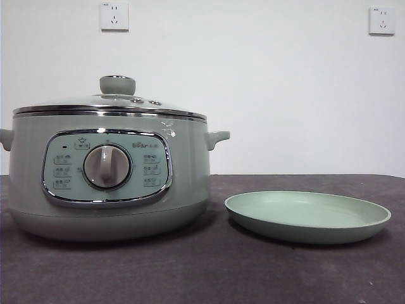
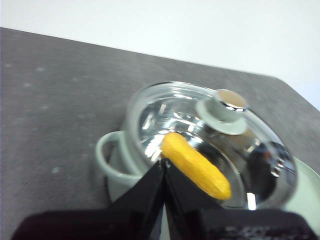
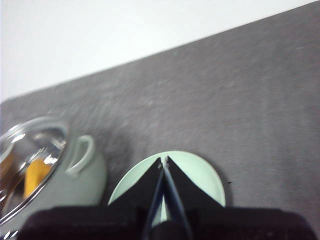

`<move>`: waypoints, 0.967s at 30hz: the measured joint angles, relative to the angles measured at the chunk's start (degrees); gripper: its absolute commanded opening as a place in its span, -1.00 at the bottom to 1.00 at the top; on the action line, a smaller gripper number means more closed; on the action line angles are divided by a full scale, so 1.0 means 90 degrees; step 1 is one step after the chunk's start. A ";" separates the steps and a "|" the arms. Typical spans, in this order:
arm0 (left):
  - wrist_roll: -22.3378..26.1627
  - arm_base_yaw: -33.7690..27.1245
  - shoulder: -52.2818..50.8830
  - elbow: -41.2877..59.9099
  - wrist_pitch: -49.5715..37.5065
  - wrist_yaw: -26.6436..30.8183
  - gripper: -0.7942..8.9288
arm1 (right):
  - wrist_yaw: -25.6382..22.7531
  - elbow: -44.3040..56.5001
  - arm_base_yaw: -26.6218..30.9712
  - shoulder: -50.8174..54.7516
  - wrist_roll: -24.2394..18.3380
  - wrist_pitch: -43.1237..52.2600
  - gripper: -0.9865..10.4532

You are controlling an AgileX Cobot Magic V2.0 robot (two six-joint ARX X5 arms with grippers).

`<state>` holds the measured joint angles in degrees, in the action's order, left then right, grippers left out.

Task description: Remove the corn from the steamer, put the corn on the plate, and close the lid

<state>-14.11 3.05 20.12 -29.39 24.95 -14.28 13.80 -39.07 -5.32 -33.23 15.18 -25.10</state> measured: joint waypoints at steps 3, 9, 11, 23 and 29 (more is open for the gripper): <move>0.0265 0.0000 0.0580 -0.0520 0.0236 -0.0396 -0.85 | 0.0447 -0.0576 0.0000 -0.0549 -0.0282 -0.0423 -0.83; 0.0755 0.0000 0.1659 -0.1513 0.0821 -0.1110 -0.83 | 0.1253 -0.1277 0.0000 -0.1455 -0.0794 -0.0937 -0.55; 0.0833 0.0000 0.1940 -0.1768 0.0935 -0.1124 -0.70 | 0.1263 -0.1321 0.0000 -0.1632 -0.0843 -0.0930 -0.29; 0.0826 0.0282 0.2749 -0.2035 0.0260 -0.1117 0.06 | 0.1287 -0.1321 -0.0002 -0.1824 -0.0857 -0.1015 -0.14; 0.0784 0.0787 0.3725 -0.2630 0.0185 -0.1066 0.06 | 0.1290 -0.1321 -0.0002 -0.1824 -0.0857 -0.1027 -0.15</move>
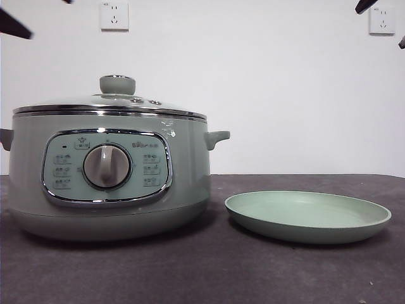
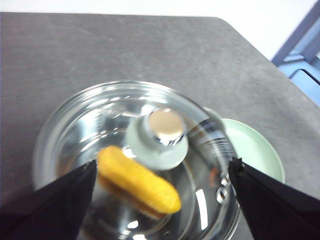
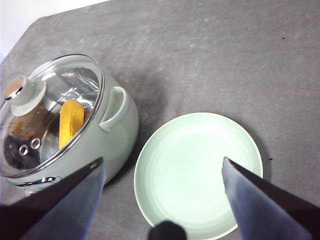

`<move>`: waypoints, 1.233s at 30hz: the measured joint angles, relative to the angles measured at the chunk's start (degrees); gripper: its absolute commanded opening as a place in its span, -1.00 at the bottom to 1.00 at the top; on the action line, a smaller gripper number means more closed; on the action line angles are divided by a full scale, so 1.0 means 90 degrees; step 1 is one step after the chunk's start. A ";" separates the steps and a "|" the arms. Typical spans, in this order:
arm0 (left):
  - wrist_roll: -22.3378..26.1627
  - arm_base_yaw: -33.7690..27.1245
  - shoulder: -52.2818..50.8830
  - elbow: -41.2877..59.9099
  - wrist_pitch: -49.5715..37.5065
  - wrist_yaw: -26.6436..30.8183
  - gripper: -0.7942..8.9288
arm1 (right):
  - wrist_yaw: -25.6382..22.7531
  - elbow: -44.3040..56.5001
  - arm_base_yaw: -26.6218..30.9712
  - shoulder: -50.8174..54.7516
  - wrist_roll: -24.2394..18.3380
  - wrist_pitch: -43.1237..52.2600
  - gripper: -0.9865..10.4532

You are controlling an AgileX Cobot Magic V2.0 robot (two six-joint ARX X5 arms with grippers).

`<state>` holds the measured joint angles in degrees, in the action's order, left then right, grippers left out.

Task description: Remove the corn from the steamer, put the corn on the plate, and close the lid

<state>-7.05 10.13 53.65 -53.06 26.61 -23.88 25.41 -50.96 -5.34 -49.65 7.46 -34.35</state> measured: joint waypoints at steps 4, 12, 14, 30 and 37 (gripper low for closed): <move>0.0073 0.0401 0.0789 -0.0532 -0.0012 0.0364 0.06 | 0.0000 0.0000 0.0000 0.0000 0.0000 -0.0078 -0.16; 0.0466 0.1132 0.2106 -0.1226 0.0002 0.1307 0.06 | 0.0000 0.0000 0.0000 0.0000 0.0000 -0.0090 -0.16; 0.0527 0.1251 0.2317 -0.1253 -0.0063 0.1472 0.06 | 0.0000 0.0000 0.0000 0.0000 0.0000 -0.0090 -0.16; 0.0840 0.1532 0.2897 -0.1292 -0.0243 0.1880 -0.85 | 0.0002 0.0000 0.0000 0.0000 0.0000 -0.0100 -0.17; 0.0828 0.1549 0.2203 -0.1173 -0.0245 0.2271 -0.85 | 0.0002 -0.0005 -0.0716 -0.0355 0.0000 0.0199 -0.17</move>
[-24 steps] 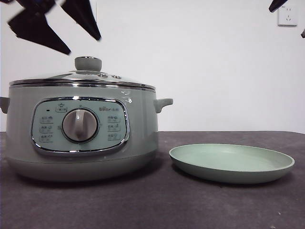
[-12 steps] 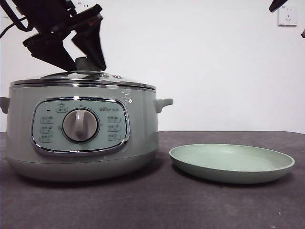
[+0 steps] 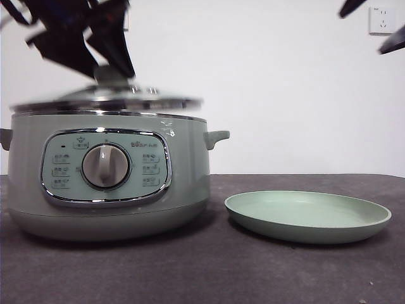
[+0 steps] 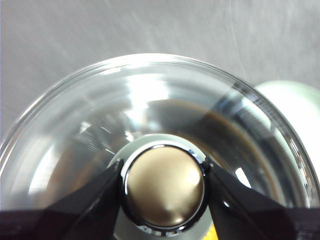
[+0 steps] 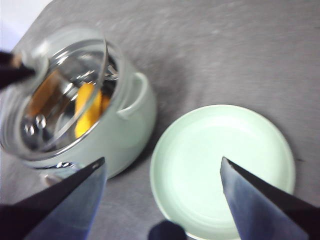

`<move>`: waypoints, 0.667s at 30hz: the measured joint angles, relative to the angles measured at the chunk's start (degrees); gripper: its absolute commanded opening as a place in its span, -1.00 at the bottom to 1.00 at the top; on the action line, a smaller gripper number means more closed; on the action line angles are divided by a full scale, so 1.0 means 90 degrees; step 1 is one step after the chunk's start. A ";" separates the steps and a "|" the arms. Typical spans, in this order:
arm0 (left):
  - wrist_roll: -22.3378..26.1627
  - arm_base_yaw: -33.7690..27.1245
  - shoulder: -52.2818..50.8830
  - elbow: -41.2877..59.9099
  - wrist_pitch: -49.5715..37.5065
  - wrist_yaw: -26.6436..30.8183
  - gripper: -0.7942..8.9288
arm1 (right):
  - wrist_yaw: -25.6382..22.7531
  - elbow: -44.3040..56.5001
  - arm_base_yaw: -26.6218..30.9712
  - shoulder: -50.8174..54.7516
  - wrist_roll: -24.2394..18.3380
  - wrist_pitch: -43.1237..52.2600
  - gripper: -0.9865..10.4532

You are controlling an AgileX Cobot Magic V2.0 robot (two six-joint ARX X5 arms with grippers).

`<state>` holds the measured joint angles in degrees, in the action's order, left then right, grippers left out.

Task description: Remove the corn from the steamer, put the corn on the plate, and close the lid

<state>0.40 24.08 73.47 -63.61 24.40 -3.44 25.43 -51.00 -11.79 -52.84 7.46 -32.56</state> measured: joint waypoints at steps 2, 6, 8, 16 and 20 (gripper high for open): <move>0.0000 0.0000 -0.0721 0.0000 0.0015 0.0418 -0.85 | -0.0010 -0.0189 -0.0478 -0.0386 0.0000 0.0063 -0.17; 0.0000 0.0000 -0.2050 -0.0002 0.0452 0.1171 -0.85 | -0.0172 -0.1185 -0.1479 -0.1557 -0.0022 0.0102 -0.17; 0.0000 0.0000 -0.2703 -0.0002 0.0814 0.1598 -0.85 | -0.0425 -0.1807 -0.1970 -0.2254 -0.0138 0.0097 -0.17; 0.0000 0.0000 -0.4099 -0.0002 0.1829 0.2562 -0.85 | -0.0716 -0.4102 -0.3055 -0.4549 -0.0602 -0.0675 -0.17; 0.0000 0.0000 -0.4486 -0.0002 0.2176 0.2727 -0.85 | -0.1183 -0.5343 -0.3381 -0.5644 -0.0823 -0.1234 -0.17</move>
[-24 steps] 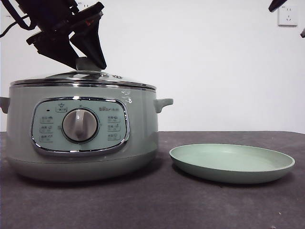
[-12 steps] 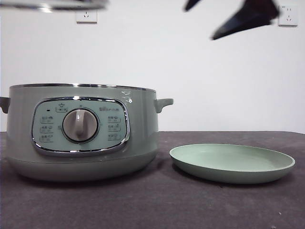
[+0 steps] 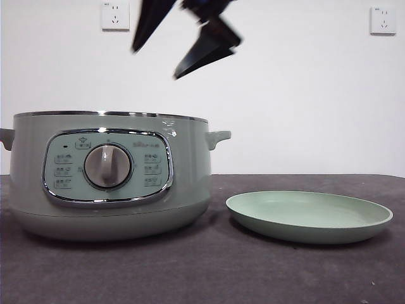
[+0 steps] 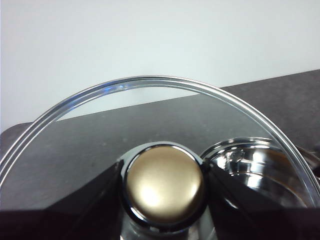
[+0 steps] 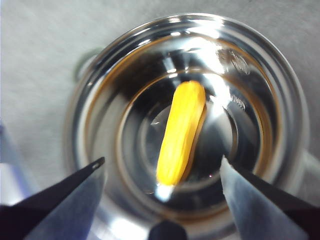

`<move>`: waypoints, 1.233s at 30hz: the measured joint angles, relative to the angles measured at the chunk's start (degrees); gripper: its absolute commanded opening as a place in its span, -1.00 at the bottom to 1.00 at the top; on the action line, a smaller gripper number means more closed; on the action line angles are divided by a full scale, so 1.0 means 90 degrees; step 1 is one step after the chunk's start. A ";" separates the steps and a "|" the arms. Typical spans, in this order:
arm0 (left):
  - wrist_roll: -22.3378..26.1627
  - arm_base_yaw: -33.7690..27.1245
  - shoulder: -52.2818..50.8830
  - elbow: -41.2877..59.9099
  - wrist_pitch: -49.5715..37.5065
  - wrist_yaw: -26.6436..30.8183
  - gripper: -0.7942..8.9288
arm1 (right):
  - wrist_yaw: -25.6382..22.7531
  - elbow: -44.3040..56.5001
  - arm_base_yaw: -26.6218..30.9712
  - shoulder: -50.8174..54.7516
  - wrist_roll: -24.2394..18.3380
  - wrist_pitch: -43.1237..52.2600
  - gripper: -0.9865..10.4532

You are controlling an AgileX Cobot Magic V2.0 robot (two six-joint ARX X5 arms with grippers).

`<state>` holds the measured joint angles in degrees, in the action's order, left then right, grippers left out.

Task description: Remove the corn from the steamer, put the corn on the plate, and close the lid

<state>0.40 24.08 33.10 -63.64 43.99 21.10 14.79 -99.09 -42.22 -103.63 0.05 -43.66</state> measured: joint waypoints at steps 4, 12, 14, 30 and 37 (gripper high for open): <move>0.0000 -0.0002 -0.0180 0.0000 0.0216 0.0163 -0.85 | -0.0534 -0.1112 -0.0279 -0.1049 -0.0206 -0.0510 -0.17; 0.0000 -0.0002 -0.0107 0.0000 0.0345 0.0138 -0.85 | -0.1039 -0.1858 -0.0614 -0.2402 -0.0476 -0.0678 -0.17; 0.0000 -0.0002 -0.0107 0.0000 0.0347 0.0138 -0.85 | -0.1115 -0.1858 -0.0644 -0.2586 -0.0505 -0.0680 -0.17; 0.0000 -0.0002 -0.0058 0.0000 0.0355 0.0141 -0.85 | -0.1671 -0.1882 -0.0719 -0.2739 -0.0534 -0.0899 -0.86; 0.0000 -0.0002 0.0357 0.0000 0.0347 0.0129 -0.85 | -0.1678 -0.1899 -0.0644 -0.1464 -0.0534 -0.1654 -0.86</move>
<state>0.40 24.05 36.32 -63.64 47.11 22.26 -0.32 -116.18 -48.01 -116.81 -4.75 -58.54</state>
